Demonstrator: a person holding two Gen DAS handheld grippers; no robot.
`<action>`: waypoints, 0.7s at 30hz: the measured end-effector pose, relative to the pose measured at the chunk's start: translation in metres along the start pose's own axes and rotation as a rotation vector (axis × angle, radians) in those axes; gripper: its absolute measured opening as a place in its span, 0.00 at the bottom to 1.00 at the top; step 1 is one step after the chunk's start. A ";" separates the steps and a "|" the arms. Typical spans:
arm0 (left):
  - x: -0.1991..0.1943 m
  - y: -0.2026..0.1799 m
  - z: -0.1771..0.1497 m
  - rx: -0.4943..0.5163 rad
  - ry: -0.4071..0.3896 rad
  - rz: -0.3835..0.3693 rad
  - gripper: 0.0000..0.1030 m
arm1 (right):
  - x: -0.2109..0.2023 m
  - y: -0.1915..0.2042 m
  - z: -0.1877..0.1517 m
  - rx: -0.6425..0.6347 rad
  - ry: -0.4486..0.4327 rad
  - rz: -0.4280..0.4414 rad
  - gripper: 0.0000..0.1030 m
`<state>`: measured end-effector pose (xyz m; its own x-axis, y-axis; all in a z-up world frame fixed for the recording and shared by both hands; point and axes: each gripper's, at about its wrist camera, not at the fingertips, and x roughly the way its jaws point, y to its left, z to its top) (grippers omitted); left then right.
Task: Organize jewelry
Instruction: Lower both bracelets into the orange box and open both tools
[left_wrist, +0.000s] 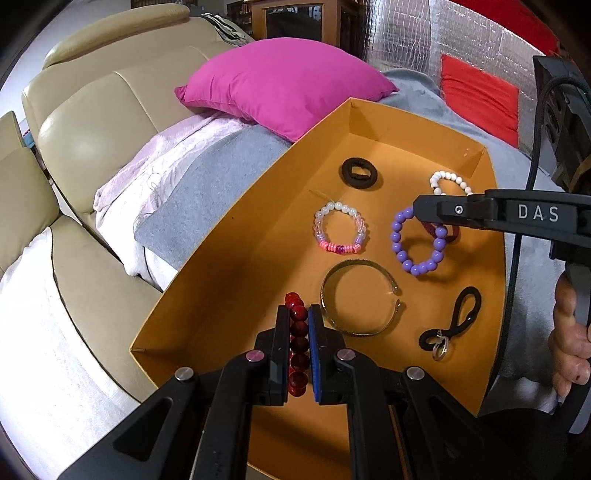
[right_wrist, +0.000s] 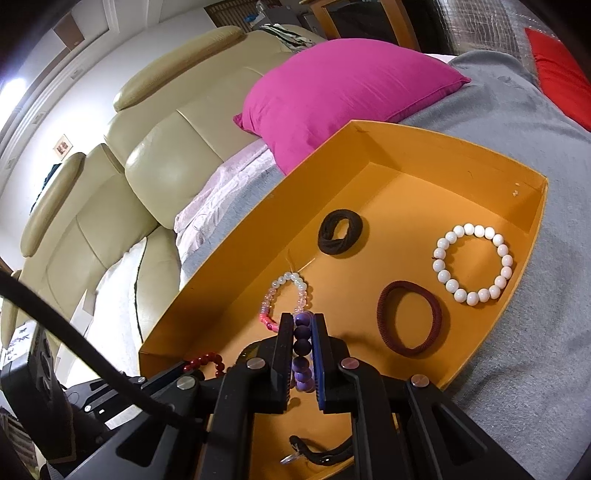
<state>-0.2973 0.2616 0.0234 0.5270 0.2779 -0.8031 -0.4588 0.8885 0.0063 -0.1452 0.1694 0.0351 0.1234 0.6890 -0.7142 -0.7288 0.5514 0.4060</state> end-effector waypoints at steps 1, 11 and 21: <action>0.001 0.000 0.000 0.001 0.001 0.002 0.09 | 0.000 0.000 0.000 -0.002 0.000 -0.002 0.11; 0.005 0.000 -0.001 0.005 0.015 0.029 0.10 | -0.001 0.001 0.000 -0.019 -0.001 -0.026 0.10; 0.010 -0.001 -0.002 0.009 0.044 0.060 0.10 | -0.004 0.001 -0.001 -0.029 -0.007 -0.068 0.11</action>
<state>-0.2930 0.2632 0.0138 0.4663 0.3148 -0.8267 -0.4820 0.8741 0.0609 -0.1464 0.1669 0.0376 0.1779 0.6540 -0.7353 -0.7378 0.5831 0.3400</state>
